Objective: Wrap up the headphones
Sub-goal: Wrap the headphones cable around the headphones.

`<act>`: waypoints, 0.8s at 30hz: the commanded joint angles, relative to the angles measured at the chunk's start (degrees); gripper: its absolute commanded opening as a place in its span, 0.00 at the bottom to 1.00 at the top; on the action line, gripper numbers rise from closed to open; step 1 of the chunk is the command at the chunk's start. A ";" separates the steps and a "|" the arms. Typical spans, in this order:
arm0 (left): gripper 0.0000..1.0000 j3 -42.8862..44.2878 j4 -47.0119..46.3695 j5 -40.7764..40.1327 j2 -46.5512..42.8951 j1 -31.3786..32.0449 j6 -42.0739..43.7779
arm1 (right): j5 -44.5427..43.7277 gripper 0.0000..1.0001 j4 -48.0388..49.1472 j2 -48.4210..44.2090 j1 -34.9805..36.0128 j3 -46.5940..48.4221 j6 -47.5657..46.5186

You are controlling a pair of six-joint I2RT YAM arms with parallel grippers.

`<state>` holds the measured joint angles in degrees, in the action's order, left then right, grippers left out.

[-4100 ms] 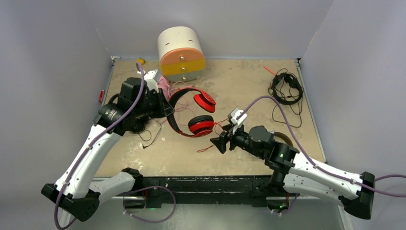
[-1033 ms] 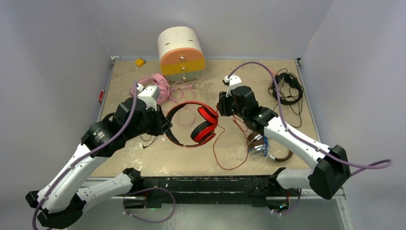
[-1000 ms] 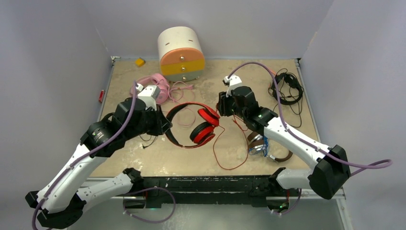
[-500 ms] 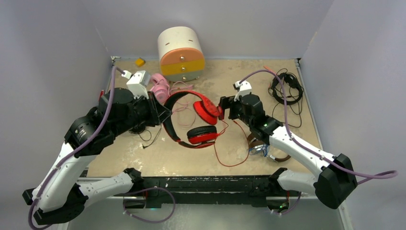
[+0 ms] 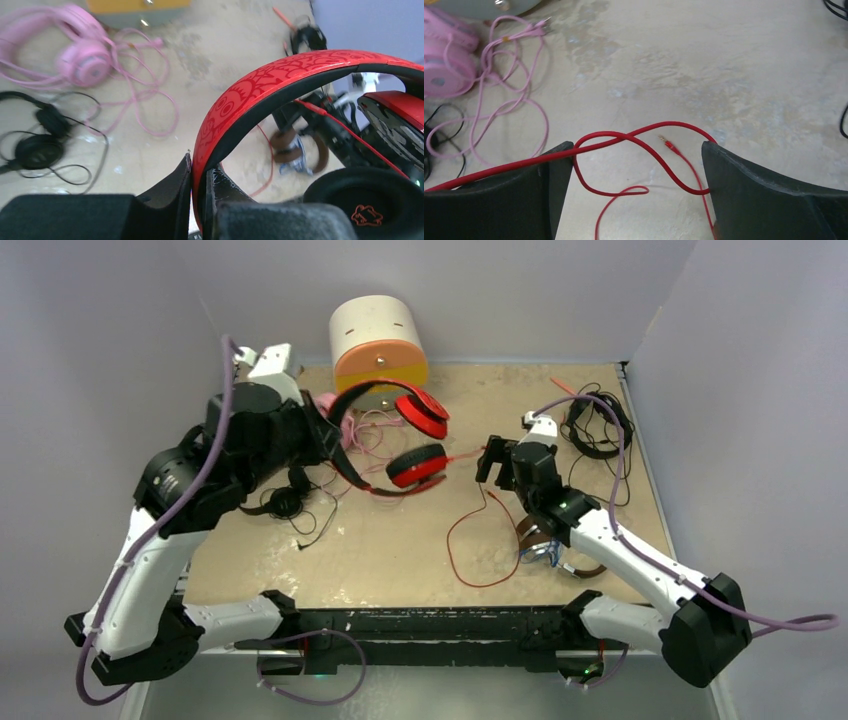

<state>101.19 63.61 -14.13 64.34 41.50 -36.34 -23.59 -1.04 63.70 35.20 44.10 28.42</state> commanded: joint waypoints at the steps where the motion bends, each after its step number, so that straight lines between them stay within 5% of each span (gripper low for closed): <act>1: 0.00 8.30 1.45 -14.60 -1.46 -0.63 2.04 | -6.22 0.99 -5.75 -0.25 -3.56 0.67 7.64; 4: 0.00 7.57 2.41 -17.70 -1.99 -0.63 2.66 | -4.58 0.99 -6.20 -0.42 -4.77 1.25 7.06; 11: 0.00 -4.13 -0.55 -15.79 -2.07 -0.76 2.72 | 19.65 0.98 12.79 -11.38 -4.79 -6.85 -4.34; 15: 0.00 -7.74 -2.32 -13.05 -1.88 -3.32 3.77 | 14.56 0.98 6.36 -12.49 -4.79 -4.27 -3.56; 20: 0.00 -7.13 -1.66 -15.79 -3.40 -8.76 6.46 | -1.90 0.99 -5.05 -10.62 -4.79 0.31 1.81; 24: 0.00 -5.36 -0.05 -21.23 -5.13 -8.98 6.69 | 2.21 0.95 -1.88 -11.56 -4.79 -1.16 -0.85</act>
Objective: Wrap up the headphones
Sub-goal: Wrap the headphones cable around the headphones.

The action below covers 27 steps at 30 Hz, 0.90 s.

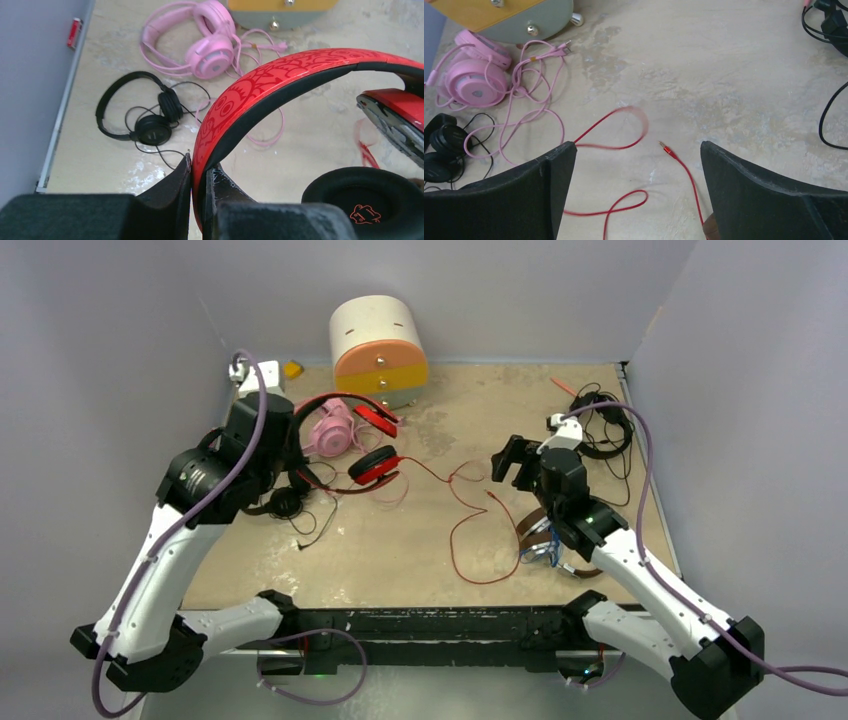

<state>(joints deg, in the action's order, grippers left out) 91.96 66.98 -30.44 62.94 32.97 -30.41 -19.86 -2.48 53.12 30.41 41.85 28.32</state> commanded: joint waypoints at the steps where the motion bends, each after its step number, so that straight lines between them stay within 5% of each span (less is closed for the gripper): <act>1: 0.00 4.03 -3.51 -4.37 -4.07 -0.45 0.79 | 0.66 0.94 1.47 -1.26 0.00 0.38 -1.68; 5: 0.00 5.21 -3.13 -2.52 -4.49 -0.46 0.47 | 7.21 0.92 5.86 -1.62 0.00 -0.56 -3.86; 13: 0.00 4.14 -5.28 10.76 -2.06 -0.45 -0.79 | 39.80 0.82 16.55 2.36 0.24 -0.20 -10.06; 18: 0.00 -0.15 -8.81 18.19 -0.99 -0.46 -1.71 | 49.96 0.80 22.50 4.25 1.93 -1.97 -11.29; 23: 0.00 -4.77 -13.03 23.73 -0.38 -0.54 -2.66 | 50.10 0.80 26.72 2.98 2.19 -4.68 -11.10; 27: 0.00 -8.93 -17.18 30.83 1.17 -1.43 -3.30 | 37.18 0.76 21.40 1.82 2.19 -4.63 -10.42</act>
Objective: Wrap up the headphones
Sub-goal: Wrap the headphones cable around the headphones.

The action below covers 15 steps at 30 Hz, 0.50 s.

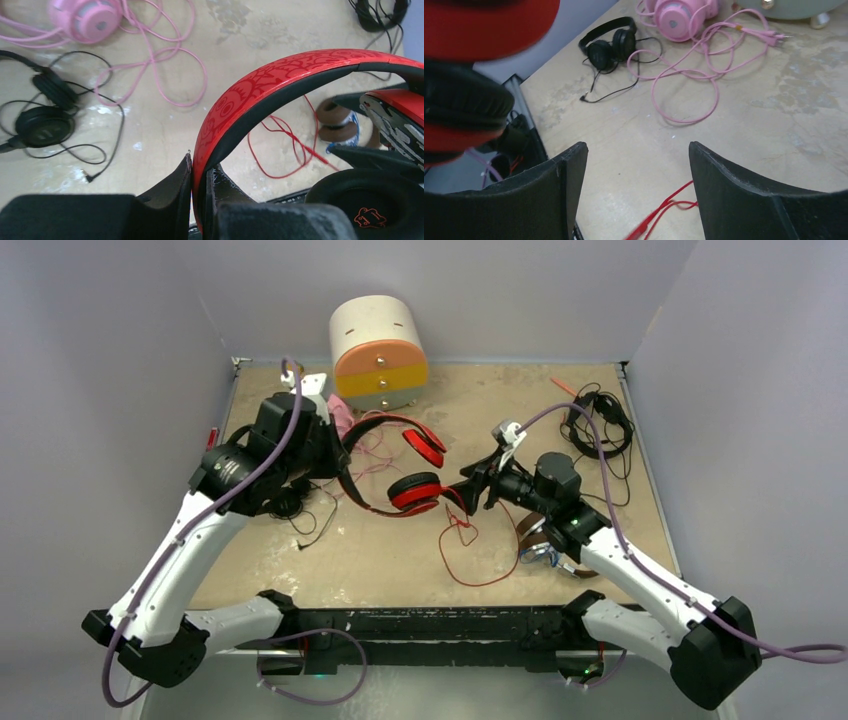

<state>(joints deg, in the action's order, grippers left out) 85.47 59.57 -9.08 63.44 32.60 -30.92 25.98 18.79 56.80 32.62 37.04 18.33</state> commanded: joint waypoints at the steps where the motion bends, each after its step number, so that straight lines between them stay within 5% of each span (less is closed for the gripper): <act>1: 0.00 -3.89 -11.22 12.04 1.16 -1.58 -3.18 | -13.95 0.76 -3.13 -2.41 -0.01 0.30 0.35; 6: 0.00 -10.75 -17.69 24.78 3.97 -7.74 -5.40 | -29.35 0.72 -11.32 -4.29 -0.10 -0.48 4.41; 15: 0.00 -10.59 -14.21 29.59 9.84 -16.00 -8.14 | -33.25 0.73 -13.60 -5.70 -0.10 -2.62 6.16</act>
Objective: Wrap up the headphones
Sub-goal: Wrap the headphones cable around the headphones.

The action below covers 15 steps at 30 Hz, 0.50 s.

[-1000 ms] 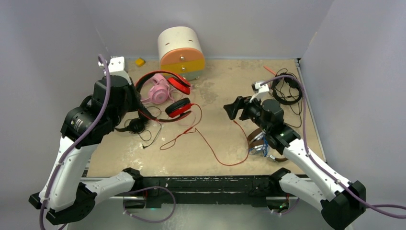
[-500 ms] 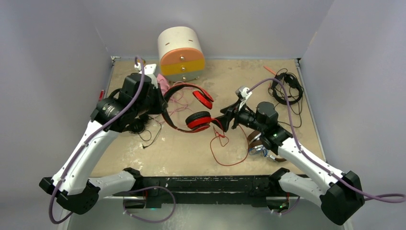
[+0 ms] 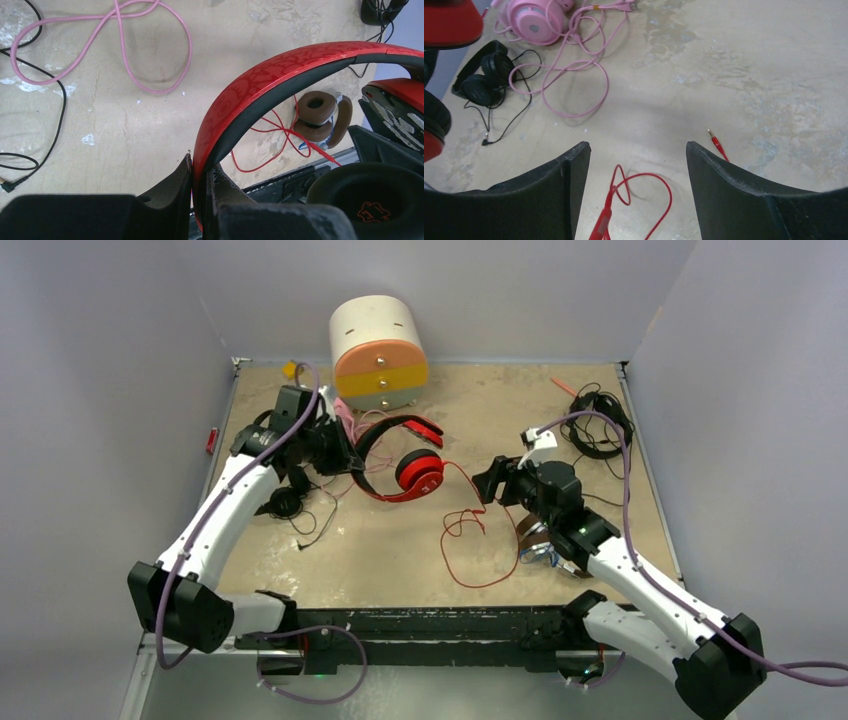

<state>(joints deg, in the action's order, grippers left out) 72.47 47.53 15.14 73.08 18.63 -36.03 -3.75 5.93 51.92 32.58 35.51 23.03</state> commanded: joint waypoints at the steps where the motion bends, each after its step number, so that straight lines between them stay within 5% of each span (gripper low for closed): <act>1: 0.00 2.78 -1.16 5.16 0.64 -2.90 -3.01 | -3.02 0.73 -0.51 -0.57 -0.06 -1.39 1.61; 15: 0.00 10.26 4.37 7.19 2.65 -14.15 -3.20 | 0.37 0.73 2.59 0.26 -0.06 -3.71 3.80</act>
<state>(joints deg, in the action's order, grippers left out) 78.48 52.18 19.27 76.82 4.89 -37.39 -4.54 6.33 52.25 32.58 31.70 26.00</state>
